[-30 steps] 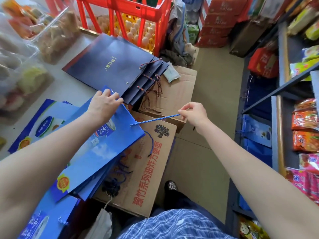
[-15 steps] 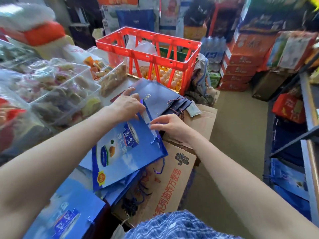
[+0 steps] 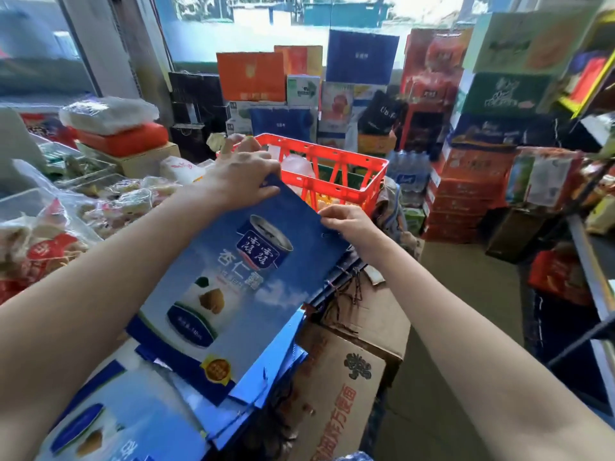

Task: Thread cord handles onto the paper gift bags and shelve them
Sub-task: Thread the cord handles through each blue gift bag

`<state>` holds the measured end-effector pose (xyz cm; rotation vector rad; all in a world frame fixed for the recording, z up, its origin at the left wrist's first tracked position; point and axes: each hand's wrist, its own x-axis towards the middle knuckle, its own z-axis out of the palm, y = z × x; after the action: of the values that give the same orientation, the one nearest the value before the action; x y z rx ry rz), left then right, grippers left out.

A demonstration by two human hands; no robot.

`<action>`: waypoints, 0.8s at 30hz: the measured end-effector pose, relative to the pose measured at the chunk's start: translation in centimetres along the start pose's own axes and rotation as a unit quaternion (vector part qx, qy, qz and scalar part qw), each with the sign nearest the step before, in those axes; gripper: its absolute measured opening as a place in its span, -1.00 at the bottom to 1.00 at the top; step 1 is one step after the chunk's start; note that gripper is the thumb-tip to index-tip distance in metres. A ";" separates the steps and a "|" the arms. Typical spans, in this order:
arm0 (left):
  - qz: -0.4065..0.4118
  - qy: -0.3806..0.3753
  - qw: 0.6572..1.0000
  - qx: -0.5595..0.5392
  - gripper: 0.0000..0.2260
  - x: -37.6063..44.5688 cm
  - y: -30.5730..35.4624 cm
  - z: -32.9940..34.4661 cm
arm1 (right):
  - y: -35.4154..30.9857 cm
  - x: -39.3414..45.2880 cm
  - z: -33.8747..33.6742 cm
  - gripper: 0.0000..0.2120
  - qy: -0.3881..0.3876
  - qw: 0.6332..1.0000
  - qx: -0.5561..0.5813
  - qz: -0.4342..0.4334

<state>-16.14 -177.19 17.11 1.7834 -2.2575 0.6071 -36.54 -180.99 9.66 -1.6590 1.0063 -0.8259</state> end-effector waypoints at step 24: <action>-0.041 -0.185 0.914 -0.359 -0.91 0.7 12.4 10.5 | 5.4 -2.9 -12.1 -0.80 0.052 0.998 -0.027 0.017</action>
<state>-27.25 -180.06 5.56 1.6568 -2.1693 -0.5739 -49.65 -184.01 7.67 -1.6544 1.1335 -0.8766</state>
